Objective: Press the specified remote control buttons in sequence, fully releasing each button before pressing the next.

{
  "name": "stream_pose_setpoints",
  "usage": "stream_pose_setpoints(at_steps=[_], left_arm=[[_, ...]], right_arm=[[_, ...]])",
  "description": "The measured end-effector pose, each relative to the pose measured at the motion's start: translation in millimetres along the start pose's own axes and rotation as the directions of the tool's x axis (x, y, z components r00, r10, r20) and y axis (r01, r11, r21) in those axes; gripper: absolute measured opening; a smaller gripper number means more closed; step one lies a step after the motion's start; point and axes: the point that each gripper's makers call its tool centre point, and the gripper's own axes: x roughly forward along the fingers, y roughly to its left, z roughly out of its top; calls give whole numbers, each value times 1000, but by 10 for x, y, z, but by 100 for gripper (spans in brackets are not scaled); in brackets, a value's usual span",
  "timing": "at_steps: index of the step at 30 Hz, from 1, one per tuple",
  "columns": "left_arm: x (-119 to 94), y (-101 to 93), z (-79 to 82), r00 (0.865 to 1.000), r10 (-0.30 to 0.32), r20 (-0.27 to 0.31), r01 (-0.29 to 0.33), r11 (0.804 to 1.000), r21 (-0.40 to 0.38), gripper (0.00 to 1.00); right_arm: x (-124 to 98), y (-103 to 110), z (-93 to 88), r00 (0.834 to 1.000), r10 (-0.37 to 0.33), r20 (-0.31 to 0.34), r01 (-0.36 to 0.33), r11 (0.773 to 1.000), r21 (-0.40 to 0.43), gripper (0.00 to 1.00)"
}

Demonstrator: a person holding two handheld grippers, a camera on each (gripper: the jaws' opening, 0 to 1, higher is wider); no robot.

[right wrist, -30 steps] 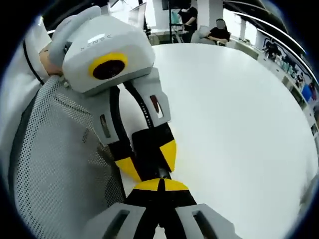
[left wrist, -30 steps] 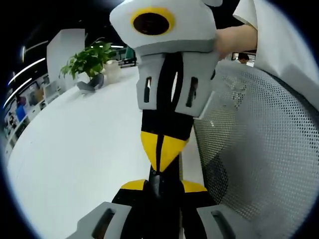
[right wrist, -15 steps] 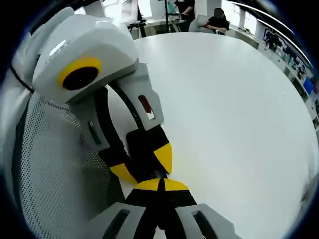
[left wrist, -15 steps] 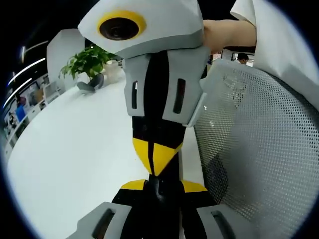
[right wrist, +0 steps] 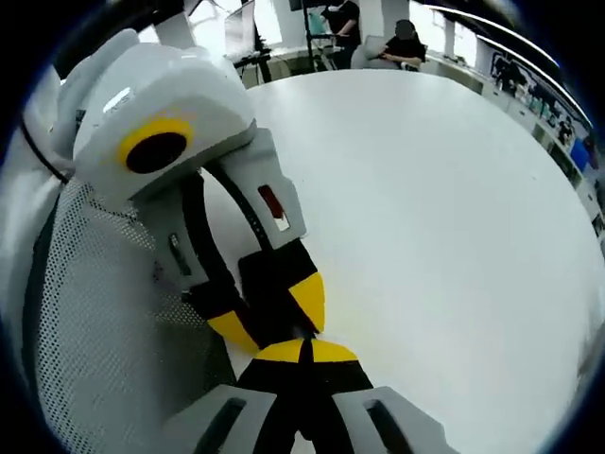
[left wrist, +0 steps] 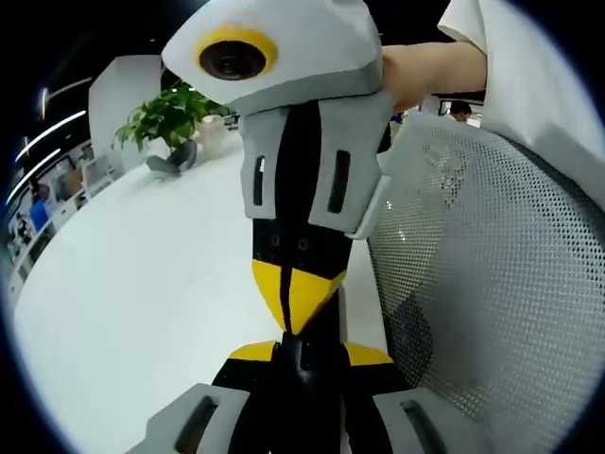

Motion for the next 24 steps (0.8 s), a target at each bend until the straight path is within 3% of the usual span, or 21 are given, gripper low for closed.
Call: stream_pose_setpoints(at_steps=[7, 21, 24], left_arm=[[4, 5, 0, 1000, 0, 0, 0, 1000, -2, 25], [2, 8, 3, 1000, -3, 6, 3, 1000, -6, 25], [2, 8, 1, 1000, -3, 7, 3, 1000, -6, 25]], right_arm=[[40, 123, 80, 999, 28, 21, -26, 998, -59, 0], [79, 106, 68, 996, -59, -69, 49, 989, -139, 0], [67, 87, 66, 998, -53, -41, 48, 993, -110, 0]])
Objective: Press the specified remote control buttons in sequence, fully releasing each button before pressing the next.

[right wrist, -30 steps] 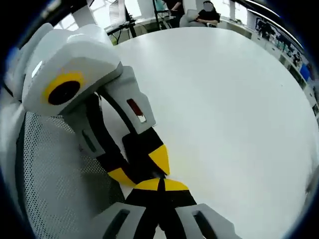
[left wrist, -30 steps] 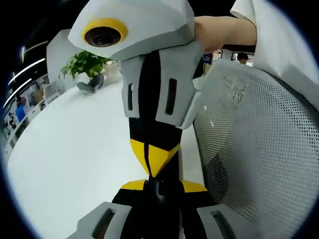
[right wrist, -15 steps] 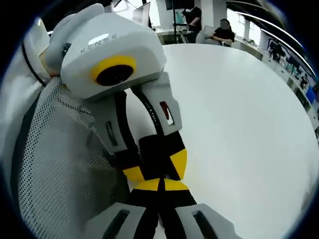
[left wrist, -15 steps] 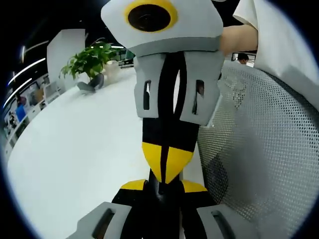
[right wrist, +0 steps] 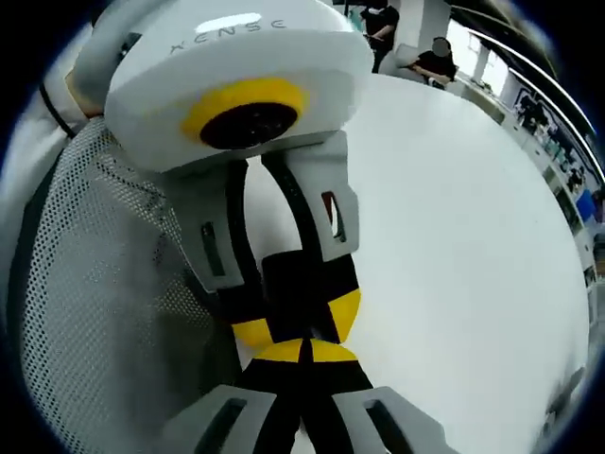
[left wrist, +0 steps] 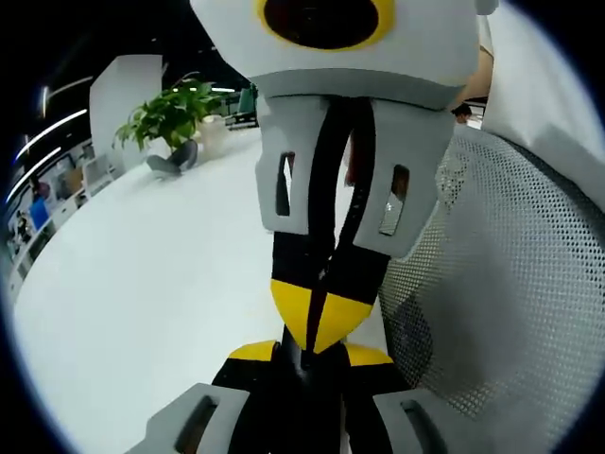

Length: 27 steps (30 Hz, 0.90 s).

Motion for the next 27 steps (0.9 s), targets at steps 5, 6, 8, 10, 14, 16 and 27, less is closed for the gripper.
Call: stream_pose_setpoints(at_steps=[5, 6, 8, 10, 14, 16, 27], left_arm=[[-1, 0, 0, 1000, -1, 2, 1, 1000, 1, 25], [-1, -1, 0, 1000, -1, 0, 1, 1000, 2, 25], [1, -1, 0, 1000, 1, -3, -1, 1000, 1, 25], [3, 0, 0, 1000, 2, -5, -2, 1000, 1, 25], [2, -2, 3, 1000, 2, -4, -2, 1000, 0, 25], [2, -4, 2, 1000, 2, -3, -2, 1000, 0, 25], [-1, -3, 2, 1000, 0, -1, 0, 1000, 2, 25]], right_arm=[[-31, 9, -4, 998, 23, 67, -24, 1000, 12, 0], [-30, -26, 24, 997, -6, 77, 7, 1000, -13, 0], [-35, -34, 57, 996, -26, 82, 29, 999, -36, 0], [-19, -8, 87, 996, -3, 91, 5, 1000, -23, 0], [7, 16, 47, 998, -4, 55, 8, 997, -75, 0], [13, 10, 45, 999, -4, 51, 8, 995, -95, 0], [39, -14, 73, 999, -24, 29, 26, 997, -78, 0]])
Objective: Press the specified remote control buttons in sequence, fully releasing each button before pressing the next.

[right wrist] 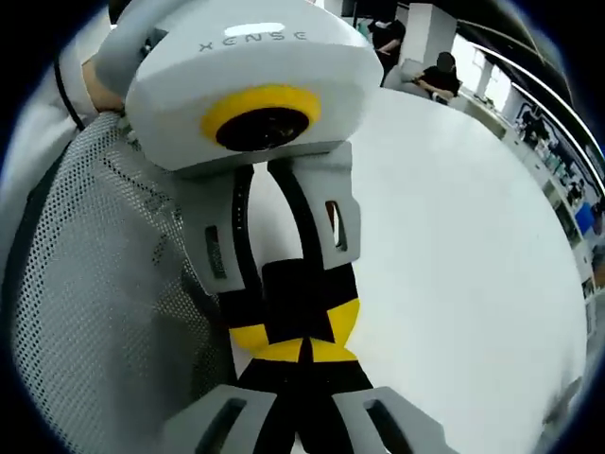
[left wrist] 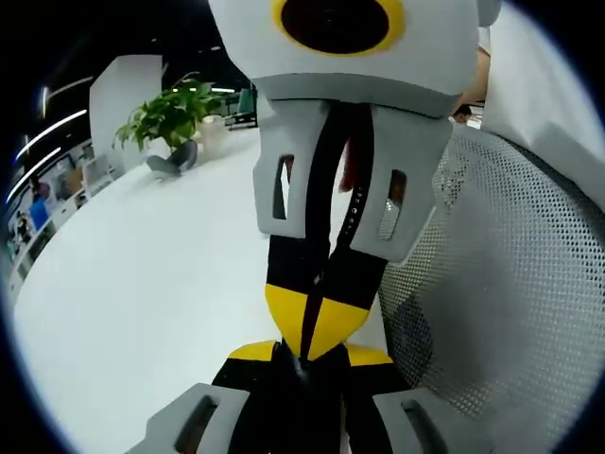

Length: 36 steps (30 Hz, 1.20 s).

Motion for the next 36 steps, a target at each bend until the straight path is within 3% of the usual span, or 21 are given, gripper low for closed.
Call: stream_pose_setpoints(at_steps=[6, 14, 25, 36], left_arm=[[2, 2, -1, 1000, 0, 1, 0, 1000, 1, 25], [5, 6, -2, 1000, -1, 2, 1, 1000, 0, 25], [11, 9, -3, 1000, -1, 0, 1, 1000, 1, 25], [13, 5, 4, 1000, -4, -31, 4, 1000, 8, 25]], right_arm=[[-16, -1, -7, 998, 38, 58, -42, 997, 67, 0], [6, 98, 48, 993, 93, 66, -93, 996, 1, 0], [16, 74, 45, 998, 50, 40, -50, 999, 8, 0], [8, 62, 48, 996, 41, 82, -48, 995, 86, 0]])
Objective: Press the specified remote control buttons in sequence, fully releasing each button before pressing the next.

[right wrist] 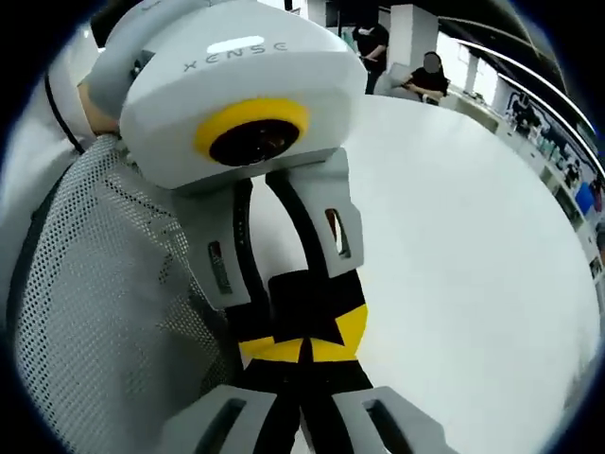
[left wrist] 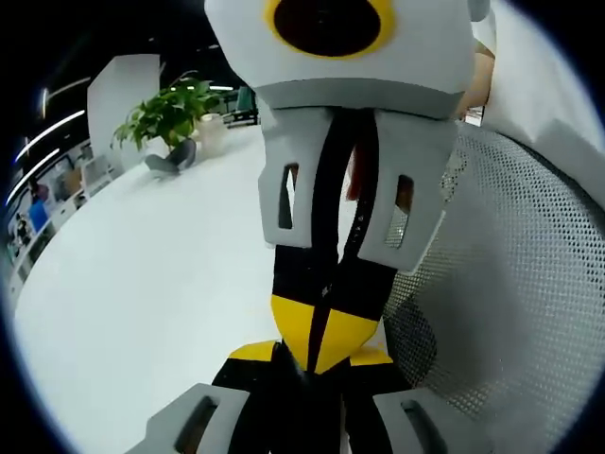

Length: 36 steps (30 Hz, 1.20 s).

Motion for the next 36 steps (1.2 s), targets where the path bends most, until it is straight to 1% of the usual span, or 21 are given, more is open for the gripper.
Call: stream_pose_setpoints(at_steps=[2, 5, 9, 10, 11, 13, 15, 16, 17, 19, 21, 22, 24, 26, 29, 30, 32, 33, 35, 36], left_arm=[[1, -3, 2, 1000, -1, -13, 1, 1000, -1, 25], [5, -5, 1, 999, -3, -48, 4, 1000, 4, 25], [8, -6, -7, 994, -15, -106, 17, 1000, 15, 25], [4, -9, -14, 990, -22, -138, 27, 999, 28, 25], [6, -15, -6, 987, -28, -156, 35, 999, 41, 25], [-5, -21, -25, 977, -27, -212, 37, 998, 44, 25], [7, -22, -17, 971, -30, -236, 43, 998, 49, 25], [16, -19, -13, 967, -32, -251, 45, 998, 46, 25], [17, -17, -12, 966, -32, -258, 44, 998, 42, 25], [15, -16, -19, 963, -27, -267, 38, 999, 35, 24], [8, -19, -28, 963, -22, -269, 31, 999, 28, 24], [9, -18, -30, 963, -20, -269, 28, 999, 26, 24], [11, -19, -31, 962, -16, -272, 23, 999, 22, 24], [13, -21, -29, 960, -10, -279, 16, 1000, 19, 24], [19, -23, -25, 955, -4, -298, 9, 1000, 16, 24], [21, -23, -23, 954, -3, -300, 8, 1000, 16, 24], [20, -21, -27, 952, 0, -307, 3, 1000, 11, 24], [19, -20, -29, 951, 3, -308, -1, 1000, 6, 24], [21, -20, -29, 952, 7, -306, -7, 1000, 0, 25], [19, -21, -30, 953, 11, -303, -13, 1000, -3, 25]], right_arm=[[0, 4, 6, 1000, 10, -16, -11, 1000, -10, 0], [7, 13, 10, 999, 27, -44, -28, 999, -33, 0], [6, 15, 5, 998, 37, -52, -39, 998, -41, 0], [1, 15, 3, 998, 40, -45, -42, 998, -40, 0], [-4, 15, -3, 998, 45, -35, -47, 998, -36, 0], [-11, 16, 2, 998, 64, -2, -64, 998, -15, 0], [-23, 13, 14, 996, 78, 45, -80, 996, 33, 0], [-31, 7, 2, 996, 80, 51, -82, 996, 37, 0], [-34, 5, 1, 995, 83, 64, -85, 996, 38, 0], [-71, 15, -47, 994, 92, 65, -95, 995, 35, 0], [-138, -24, -121, 996, 66, 57, -66, 998, 3, 0], [-175, -30, -144, 996, 64, 60, -64, 998, -2, 0], [-274, -68, -194, 995, 53, 81, -54, 998, 18, 0], [-356, -108, -268, 995, 41, 88, -46, 997, 62, 5], [-443, -167, -339, 995, 18, 102, -24, 998, 57, 14], [-452, -185, -353, 995, 13, 101, -19, 998, 61, 19], [-464, -256, -366, 994, -22, 104, 14, 997, 72, 27], [-467, -264, -367, 994, -18, 106, 11, 997, 71, 32], [-457, -264, -344, 993, -10, 115, 3, 998, 64, 36], [-430, -255, -344, 995, 1, 103, -5, 999, 45, 38]])
